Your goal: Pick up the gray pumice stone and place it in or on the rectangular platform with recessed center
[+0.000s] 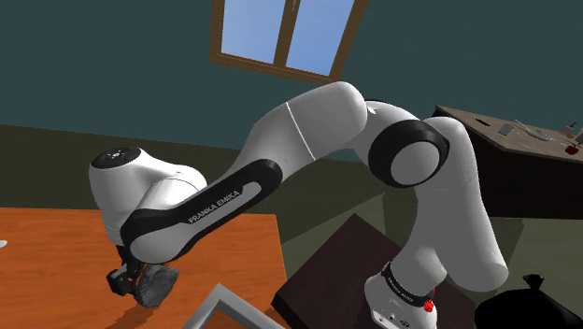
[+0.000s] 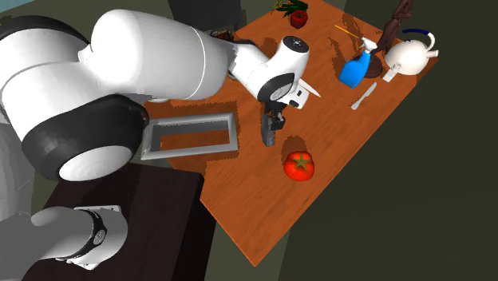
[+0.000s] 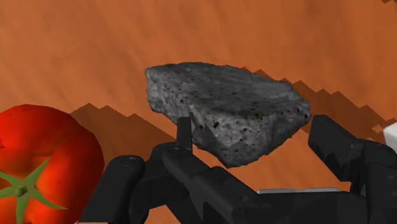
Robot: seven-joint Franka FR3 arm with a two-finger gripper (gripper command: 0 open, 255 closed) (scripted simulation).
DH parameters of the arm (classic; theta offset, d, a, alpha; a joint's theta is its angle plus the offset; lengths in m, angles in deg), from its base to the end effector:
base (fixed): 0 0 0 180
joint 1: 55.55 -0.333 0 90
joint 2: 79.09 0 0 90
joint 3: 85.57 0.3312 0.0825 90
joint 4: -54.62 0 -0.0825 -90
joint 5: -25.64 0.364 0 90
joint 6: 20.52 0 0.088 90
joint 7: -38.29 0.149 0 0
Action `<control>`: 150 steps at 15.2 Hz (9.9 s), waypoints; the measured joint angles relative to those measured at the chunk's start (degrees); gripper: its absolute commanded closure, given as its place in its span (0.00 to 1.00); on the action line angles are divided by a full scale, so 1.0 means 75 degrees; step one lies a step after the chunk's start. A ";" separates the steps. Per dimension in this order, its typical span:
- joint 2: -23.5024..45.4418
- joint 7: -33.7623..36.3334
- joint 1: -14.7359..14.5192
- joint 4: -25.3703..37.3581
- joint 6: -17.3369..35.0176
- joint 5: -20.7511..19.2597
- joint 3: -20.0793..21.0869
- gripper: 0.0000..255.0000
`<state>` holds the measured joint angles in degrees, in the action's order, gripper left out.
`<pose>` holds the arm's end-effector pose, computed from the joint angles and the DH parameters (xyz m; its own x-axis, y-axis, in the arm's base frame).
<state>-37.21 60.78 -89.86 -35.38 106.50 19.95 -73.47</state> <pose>0.4894 0.4801 0.1953 0.9039 0.4188 -0.0867 0.4173 -0.9081 -0.0349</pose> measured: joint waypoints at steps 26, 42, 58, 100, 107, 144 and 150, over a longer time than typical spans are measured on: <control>-0.3869 0.0982 -0.0324 -0.4671 0.0926 0.0798 0.0855 1.00; -0.2098 -0.5023 -0.0973 -0.3463 0.0571 -0.4320 0.0911 0.00; -0.1875 -0.4938 -0.0973 -0.3478 0.0807 -0.4538 0.0790 1.00; -0.5379 -0.6375 -0.0792 -0.4311 -0.1346 -0.2198 0.1802 1.00; -0.7180 -0.6211 -0.1326 -0.5592 -0.1755 -0.1102 0.2196 1.00; -0.6325 -0.4457 -0.1431 -0.7211 0.0291 -0.1762 0.2857 0.00; -0.6305 -0.4456 -0.1428 -0.7237 0.0295 -0.1762 0.2855 0.00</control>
<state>-84.50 27.36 -100.57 -89.66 108.71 6.73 -52.06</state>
